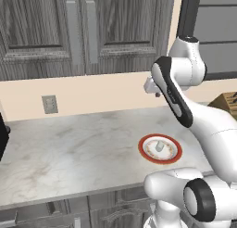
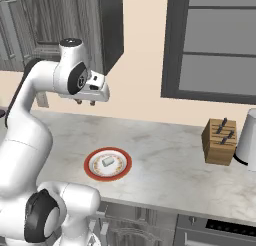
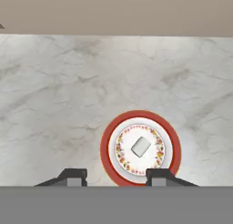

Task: Pick up the marshmallow and place it in the cup of hot chocolate on the dining counter.

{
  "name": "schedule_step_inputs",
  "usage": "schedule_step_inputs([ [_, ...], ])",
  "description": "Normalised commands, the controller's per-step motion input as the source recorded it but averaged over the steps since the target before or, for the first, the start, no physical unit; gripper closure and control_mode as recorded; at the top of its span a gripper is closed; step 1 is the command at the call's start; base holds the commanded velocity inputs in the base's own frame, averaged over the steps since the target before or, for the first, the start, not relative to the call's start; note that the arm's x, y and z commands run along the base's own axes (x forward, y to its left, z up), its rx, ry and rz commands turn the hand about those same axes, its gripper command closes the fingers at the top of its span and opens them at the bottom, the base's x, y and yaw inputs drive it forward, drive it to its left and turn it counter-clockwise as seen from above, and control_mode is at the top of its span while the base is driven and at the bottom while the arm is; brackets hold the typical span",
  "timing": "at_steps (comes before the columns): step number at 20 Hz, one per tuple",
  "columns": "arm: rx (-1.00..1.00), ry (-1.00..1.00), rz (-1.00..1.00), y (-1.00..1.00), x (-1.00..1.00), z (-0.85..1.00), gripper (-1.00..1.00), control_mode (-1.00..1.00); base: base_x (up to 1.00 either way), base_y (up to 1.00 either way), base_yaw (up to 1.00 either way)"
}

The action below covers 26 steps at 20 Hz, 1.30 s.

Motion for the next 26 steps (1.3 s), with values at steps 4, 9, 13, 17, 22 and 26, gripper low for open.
schedule_step_inputs([
  [4,0.00,-0.05,0.00,0.06,-0.58,-0.06,-1.00,-1.00,0.00,0.00,0.00],
  [9,-0.05,0.04,-0.14,0.00,-0.94,-0.50,-1.00,-1.00,0.00,0.00,0.00],
  [13,-0.07,0.16,-0.40,0.00,-0.63,-0.68,-1.00,-1.00,0.00,0.00,0.00],
  [17,0.00,0.10,-0.37,-0.14,-0.40,-0.57,-1.00,-1.00,0.00,0.00,0.00],
  [22,0.03,0.14,-0.21,-0.23,-0.12,-0.52,-1.00,-1.00,0.00,0.00,0.00],
  [26,0.05,0.20,-0.07,-0.16,0.04,-0.44,-1.00,-1.00,0.00,0.00,0.00],
])
